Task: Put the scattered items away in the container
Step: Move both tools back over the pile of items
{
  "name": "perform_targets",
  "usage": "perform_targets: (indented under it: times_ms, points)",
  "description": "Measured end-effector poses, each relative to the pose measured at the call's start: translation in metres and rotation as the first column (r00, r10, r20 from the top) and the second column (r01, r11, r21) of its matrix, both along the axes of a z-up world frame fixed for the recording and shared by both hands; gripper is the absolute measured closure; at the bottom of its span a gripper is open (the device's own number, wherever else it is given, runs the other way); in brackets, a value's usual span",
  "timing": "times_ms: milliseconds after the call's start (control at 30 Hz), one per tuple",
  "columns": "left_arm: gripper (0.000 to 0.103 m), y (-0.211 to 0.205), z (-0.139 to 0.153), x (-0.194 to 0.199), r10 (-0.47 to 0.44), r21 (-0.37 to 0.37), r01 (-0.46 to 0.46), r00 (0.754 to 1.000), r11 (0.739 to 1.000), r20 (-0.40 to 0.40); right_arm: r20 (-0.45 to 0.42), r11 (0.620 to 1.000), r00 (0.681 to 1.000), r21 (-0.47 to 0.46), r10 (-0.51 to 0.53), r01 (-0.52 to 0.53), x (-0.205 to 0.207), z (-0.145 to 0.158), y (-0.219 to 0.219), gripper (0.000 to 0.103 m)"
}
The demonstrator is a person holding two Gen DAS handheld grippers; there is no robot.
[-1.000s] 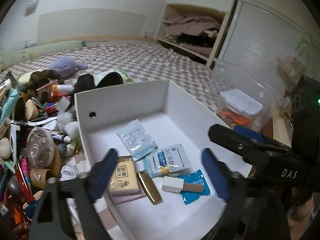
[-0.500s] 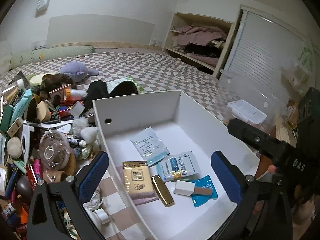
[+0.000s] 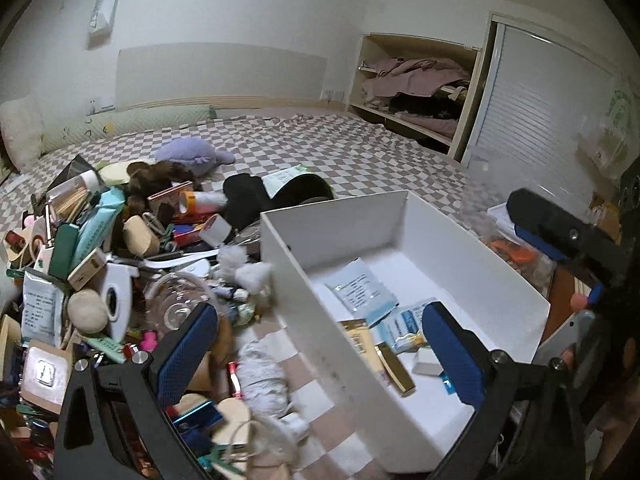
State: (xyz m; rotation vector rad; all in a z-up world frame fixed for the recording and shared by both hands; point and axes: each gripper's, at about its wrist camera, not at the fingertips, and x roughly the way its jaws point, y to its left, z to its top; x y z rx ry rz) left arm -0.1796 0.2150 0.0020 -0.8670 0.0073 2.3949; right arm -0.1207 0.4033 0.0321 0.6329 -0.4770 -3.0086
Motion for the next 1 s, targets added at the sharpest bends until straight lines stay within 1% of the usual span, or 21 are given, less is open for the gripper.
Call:
perform_targets:
  times_ms: [133, 267, 333, 400, 500, 600, 833, 1000]
  points:
    - [0.0, -0.018, 0.003, -0.003, 0.012, -0.036, -0.013, 1.0, 0.999, -0.02, -0.014, 0.998, 0.999, 0.021, 0.051, -0.051, -0.008, 0.005, -0.023, 0.0]
    - [0.0, -0.038, 0.006, -0.003, 0.013, -0.048, -0.015, 0.999, 0.999, -0.041, -0.012, 0.994, 0.995, 0.024, 0.103, -0.103, -0.017, 0.006, -0.044, 0.0]
    - [0.0, -0.051, 0.008, -0.001, 0.045, -0.054, -0.051, 0.994, 0.997, -0.1, -0.011, 0.991, 0.992, 0.025, 0.129, -0.128, -0.022, 0.006, -0.054, 0.0]
    - [0.0, -0.063, 0.007, -0.002, 0.06, -0.067, -0.069, 0.991, 0.995, -0.124, -0.01, 0.988, 0.988, 0.027, 0.154, -0.154, -0.027, 0.006, -0.065, 0.0]
    - [0.0, -0.08, 0.002, -0.009, 0.076, -0.103, -0.086, 0.992, 0.991, -0.098, -0.009, 0.981, 0.981, 0.029, 0.193, -0.192, -0.034, 0.007, -0.08, 0.0]
    - [0.0, -0.098, -0.004, -0.018, 0.093, -0.089, -0.098, 0.994, 0.991, -0.054, -0.007, 0.973, 0.973, 0.031, 0.231, -0.23, -0.041, 0.008, -0.095, 0.0]
    - [0.0, -0.136, -0.014, -0.032, 0.162, -0.11, -0.165, 0.986, 0.98, -0.038, 0.037, 0.96, 0.961, 0.042, 0.274, -0.276, -0.068, -0.001, -0.128, 0.0]
    - [0.0, -0.175, -0.023, -0.045, 0.23, -0.087, -0.23, 0.973, 0.969, -0.011, 0.065, 0.96, 0.959, 0.043, 0.275, -0.278, -0.093, -0.013, -0.151, 0.0]
